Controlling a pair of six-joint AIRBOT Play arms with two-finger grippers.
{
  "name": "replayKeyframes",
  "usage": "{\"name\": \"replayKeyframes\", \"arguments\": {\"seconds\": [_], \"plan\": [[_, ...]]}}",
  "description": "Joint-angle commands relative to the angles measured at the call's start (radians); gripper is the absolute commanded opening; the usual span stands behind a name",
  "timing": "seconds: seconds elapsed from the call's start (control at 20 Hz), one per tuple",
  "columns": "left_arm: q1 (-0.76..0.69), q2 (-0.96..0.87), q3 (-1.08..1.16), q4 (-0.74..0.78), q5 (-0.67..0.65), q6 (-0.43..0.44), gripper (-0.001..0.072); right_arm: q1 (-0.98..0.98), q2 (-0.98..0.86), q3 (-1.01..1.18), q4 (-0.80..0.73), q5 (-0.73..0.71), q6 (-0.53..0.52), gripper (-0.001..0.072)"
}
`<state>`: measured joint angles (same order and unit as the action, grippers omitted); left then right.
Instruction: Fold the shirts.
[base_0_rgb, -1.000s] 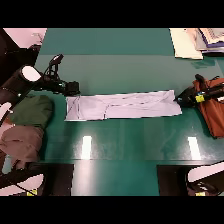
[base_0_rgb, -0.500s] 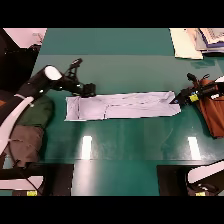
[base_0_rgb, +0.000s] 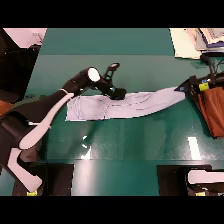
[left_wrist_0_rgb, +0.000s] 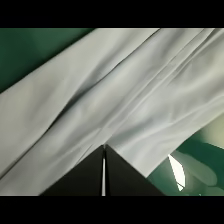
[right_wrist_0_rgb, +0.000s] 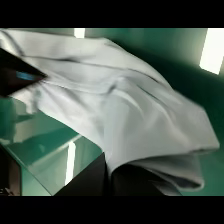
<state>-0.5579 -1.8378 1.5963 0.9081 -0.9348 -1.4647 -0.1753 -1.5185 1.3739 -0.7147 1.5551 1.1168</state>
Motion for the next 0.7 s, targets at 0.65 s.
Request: {"name": "replayKeyframes", "arguments": {"seconds": [0.65], "plan": [[-0.035, -0.075, 0.044, 0.006, -0.027, -0.02, 0.0021, 0.313, 0.094, 0.267, 0.112, -0.023, 0.061, 0.0013]]}}
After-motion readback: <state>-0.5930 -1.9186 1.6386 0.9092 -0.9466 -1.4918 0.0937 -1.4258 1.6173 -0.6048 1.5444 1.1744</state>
